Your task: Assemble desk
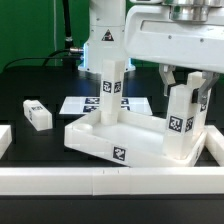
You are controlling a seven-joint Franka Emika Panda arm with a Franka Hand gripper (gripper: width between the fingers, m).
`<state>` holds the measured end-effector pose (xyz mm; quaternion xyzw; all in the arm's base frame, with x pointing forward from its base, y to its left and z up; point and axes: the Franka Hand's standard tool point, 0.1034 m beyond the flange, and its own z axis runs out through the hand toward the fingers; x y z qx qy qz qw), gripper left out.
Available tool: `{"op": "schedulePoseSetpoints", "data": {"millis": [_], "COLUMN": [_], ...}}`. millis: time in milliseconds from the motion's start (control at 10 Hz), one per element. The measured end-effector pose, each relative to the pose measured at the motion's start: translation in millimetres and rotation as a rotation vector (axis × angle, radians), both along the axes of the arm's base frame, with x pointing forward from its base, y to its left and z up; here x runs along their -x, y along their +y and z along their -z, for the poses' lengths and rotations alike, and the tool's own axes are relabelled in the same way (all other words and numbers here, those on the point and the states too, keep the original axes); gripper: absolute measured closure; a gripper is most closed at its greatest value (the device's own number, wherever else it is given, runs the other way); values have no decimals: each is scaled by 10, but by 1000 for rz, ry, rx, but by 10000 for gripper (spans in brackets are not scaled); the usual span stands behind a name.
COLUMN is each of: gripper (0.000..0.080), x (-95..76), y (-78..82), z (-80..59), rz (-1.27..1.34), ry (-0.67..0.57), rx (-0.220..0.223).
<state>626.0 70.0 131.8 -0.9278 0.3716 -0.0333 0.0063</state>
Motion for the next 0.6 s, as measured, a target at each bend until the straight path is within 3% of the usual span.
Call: {"op": "schedulePoseSetpoints", "data": {"millis": [200, 300, 400, 500, 600], "gripper": [191, 162, 162, 153, 153], "x": [171, 214, 222, 217, 220], "y": [-98, -264, -536, -722, -682], "z": [-356, -493, -596, -596, -578], "rz": [-67, -157, -208, -213, -206], "ry": [-3, -12, -24, -27, -24], "rx": [-33, -33, -25, -14, -16]}}
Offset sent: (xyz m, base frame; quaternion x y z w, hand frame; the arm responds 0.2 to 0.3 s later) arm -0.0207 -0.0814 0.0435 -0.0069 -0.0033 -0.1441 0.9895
